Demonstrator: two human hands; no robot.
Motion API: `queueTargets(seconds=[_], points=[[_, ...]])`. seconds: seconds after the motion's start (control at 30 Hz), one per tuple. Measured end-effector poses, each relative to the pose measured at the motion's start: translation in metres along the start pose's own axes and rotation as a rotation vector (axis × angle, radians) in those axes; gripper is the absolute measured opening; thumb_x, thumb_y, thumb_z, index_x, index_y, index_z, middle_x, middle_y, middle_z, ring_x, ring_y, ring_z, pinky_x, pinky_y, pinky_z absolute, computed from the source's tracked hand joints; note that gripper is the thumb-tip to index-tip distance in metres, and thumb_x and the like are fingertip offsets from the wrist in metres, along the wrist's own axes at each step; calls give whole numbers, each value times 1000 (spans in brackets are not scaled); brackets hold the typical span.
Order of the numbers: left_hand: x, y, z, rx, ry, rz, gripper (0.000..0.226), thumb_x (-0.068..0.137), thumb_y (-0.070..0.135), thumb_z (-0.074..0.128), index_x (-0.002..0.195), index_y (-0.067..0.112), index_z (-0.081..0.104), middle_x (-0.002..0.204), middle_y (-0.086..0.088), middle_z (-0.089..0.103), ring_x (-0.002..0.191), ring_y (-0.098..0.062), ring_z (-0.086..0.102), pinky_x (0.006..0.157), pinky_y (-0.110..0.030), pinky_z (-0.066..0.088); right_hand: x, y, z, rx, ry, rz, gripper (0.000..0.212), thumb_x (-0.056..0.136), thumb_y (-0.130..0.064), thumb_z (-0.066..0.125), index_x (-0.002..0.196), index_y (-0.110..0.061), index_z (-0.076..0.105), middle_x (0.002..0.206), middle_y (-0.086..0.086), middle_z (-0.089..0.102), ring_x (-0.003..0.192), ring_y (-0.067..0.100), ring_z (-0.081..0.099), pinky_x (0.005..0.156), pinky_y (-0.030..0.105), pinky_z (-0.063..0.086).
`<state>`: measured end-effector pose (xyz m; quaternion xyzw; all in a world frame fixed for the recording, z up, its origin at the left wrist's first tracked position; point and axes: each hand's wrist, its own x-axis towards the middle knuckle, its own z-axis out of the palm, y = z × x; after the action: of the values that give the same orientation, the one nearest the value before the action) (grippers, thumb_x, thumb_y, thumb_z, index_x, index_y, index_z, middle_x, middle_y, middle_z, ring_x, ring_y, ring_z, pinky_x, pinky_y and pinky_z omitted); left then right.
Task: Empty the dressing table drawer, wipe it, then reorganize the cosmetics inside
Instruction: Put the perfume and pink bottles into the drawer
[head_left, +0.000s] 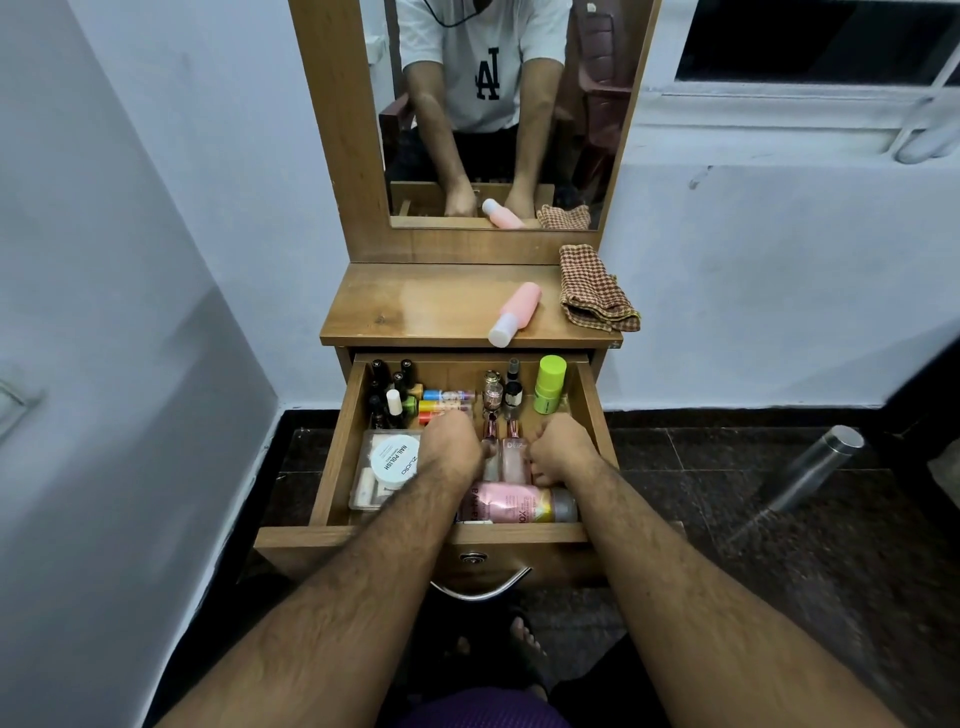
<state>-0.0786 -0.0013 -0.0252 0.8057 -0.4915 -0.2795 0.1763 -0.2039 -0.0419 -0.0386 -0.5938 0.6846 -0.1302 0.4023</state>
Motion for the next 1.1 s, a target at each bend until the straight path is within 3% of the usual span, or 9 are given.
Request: queueTargets(seconds=[0.1, 0.33, 0.43, 0.57, 0.67, 0.77, 0.9, 1.0, 1.1], points=[[2, -2, 1, 30, -6, 16, 22, 87, 28, 73, 92, 8, 67, 76, 1, 59, 75, -14, 55, 71, -27, 48, 1, 1, 1, 10, -13, 9, 10, 87, -9, 69, 94, -11, 62, 98, 7, 68, 92, 23, 68, 83, 43, 60], [3, -3, 4, 43, 34, 48, 20, 90, 27, 69, 92, 8, 64, 70, 6, 50, 65, -6, 48, 60, -20, 40, -4, -2, -1, -13, 5, -9, 10, 86, -10, 71, 91, -12, 63, 94, 7, 68, 89, 23, 69, 80, 42, 61], [3, -6, -3, 44, 103, 69, 13, 91, 26, 69, 94, 13, 71, 75, 4, 61, 71, -8, 58, 65, -22, 47, -9, -4, -10, -14, 95, -78, 7, 90, -14, 66, 87, -18, 62, 90, 0, 66, 84, 17, 65, 77, 33, 57], [13, -6, -14, -223, 318, 148, 28, 85, 36, 75, 106, 17, 73, 93, 3, 74, 86, -14, 70, 82, -31, 57, -17, -14, -28, 61, 322, -337, 9, 93, -16, 64, 100, -16, 69, 93, -7, 63, 86, 7, 59, 76, 21, 48], [14, 11, -31, -483, 376, 161, 44, 81, 49, 75, 109, 16, 70, 84, 6, 72, 71, -15, 72, 69, -39, 61, -17, -28, -41, 24, 457, -489, 16, 92, -11, 63, 106, -13, 70, 95, -6, 63, 86, 7, 56, 79, 21, 46], [22, 34, -44, -571, 348, 93, 46, 77, 58, 74, 100, 19, 68, 74, 1, 73, 59, -15, 72, 63, -39, 62, -11, -43, -52, -96, 509, -589, 24, 89, -5, 61, 112, -12, 67, 105, 1, 65, 93, 14, 57, 85, 26, 47], [38, 54, -45, -483, 353, 123, 50, 62, 64, 77, 91, 26, 63, 82, 0, 73, 71, -18, 72, 65, -38, 61, 4, -55, -62, -201, 474, -583, 41, 88, -1, 59, 126, -13, 60, 117, 7, 61, 108, 23, 57, 91, 36, 47], [40, 61, -48, -338, 349, 146, 35, 75, 48, 77, 95, 21, 71, 82, -1, 73, 76, -21, 70, 68, -34, 59, 10, -56, -68, -232, 463, -556, 48, 88, -1, 59, 133, -15, 56, 120, 8, 58, 110, 24, 55, 89, 34, 45], [38, 63, -55, -368, 356, 146, 25, 76, 44, 73, 84, 21, 70, 74, 2, 70, 74, -21, 68, 62, -28, 55, 11, -55, -71, -291, 456, -585, 52, 88, -5, 62, 138, -17, 51, 124, 8, 55, 115, 25, 53, 92, 35, 44]])
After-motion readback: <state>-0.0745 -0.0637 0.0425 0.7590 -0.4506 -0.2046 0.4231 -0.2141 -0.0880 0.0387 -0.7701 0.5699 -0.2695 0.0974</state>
